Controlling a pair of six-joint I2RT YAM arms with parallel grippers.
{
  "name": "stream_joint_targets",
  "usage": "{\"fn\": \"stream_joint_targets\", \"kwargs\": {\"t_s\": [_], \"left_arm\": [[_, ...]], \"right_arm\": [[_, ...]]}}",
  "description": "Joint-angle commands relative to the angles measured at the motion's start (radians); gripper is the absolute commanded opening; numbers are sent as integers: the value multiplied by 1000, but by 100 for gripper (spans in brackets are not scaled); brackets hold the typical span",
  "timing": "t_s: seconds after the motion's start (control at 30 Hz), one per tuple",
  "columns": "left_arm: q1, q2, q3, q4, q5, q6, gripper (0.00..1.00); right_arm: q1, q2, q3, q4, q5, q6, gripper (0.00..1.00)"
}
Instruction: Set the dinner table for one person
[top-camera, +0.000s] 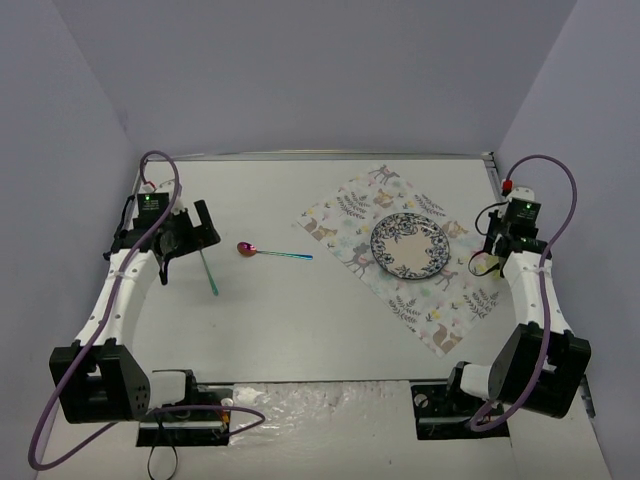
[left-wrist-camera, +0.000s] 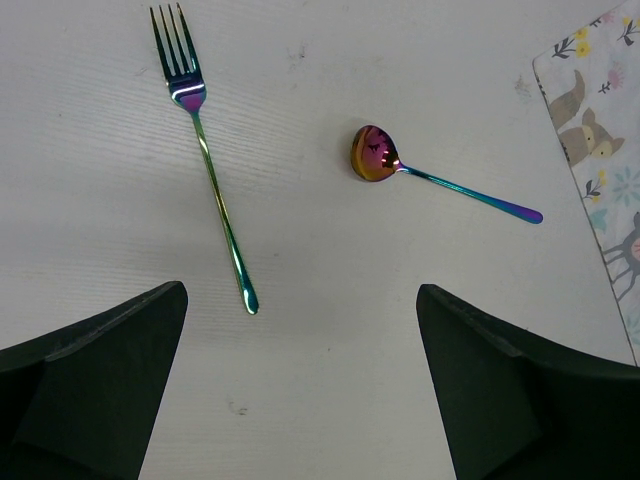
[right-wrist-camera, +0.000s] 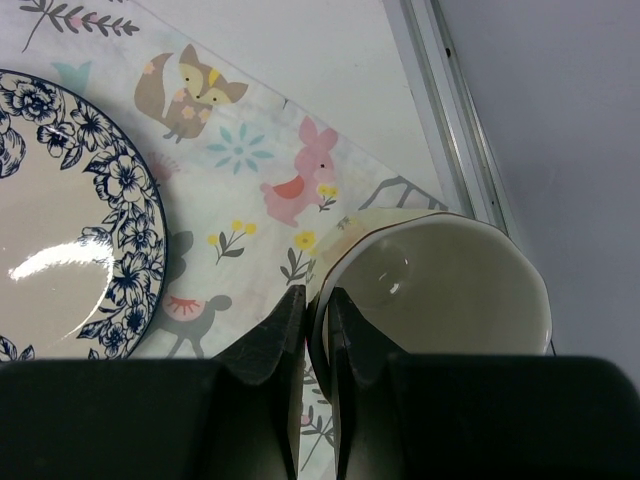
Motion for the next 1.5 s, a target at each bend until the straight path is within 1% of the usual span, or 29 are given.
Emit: {"fn": "stream_joint_targets", "kwargs": {"t_s": [0.0, 0.4, 0.57, 0.7, 0.87, 0.97, 1.3, 1.37, 1.47], "left_arm": [[-11, -6, 7, 47, -25, 23, 97], [-20, -5, 7, 42, -47, 32, 97], [-20, -6, 7, 44, -50, 39, 97], [-20, -5, 7, 45, -50, 39, 97], [-20, -10, 7, 45, -54, 42, 97], [-20, -9, 7, 45, -53, 42, 97], [-20, -20, 4, 46, -57, 44, 97], [-20, -20, 4, 47, -58, 44, 97], [-20, -23, 4, 46, -61, 46, 97]], "right_arm": [[-16, 5, 20, 129, -60, -57, 0], [-46, 49, 45, 118, -98, -60, 0], [-47, 63, 43, 118, -87, -64, 0], [-47, 69, 38, 122, -48, -67, 3], [-48, 70, 26, 129, -47, -56, 3], [-50, 73, 13, 165, -38, -49, 3], [-51, 90, -26, 204, -26, -17, 5], [-51, 89, -28, 206, -24, -12, 6], [-50, 89, -31, 205, -16, -9, 10]]}}
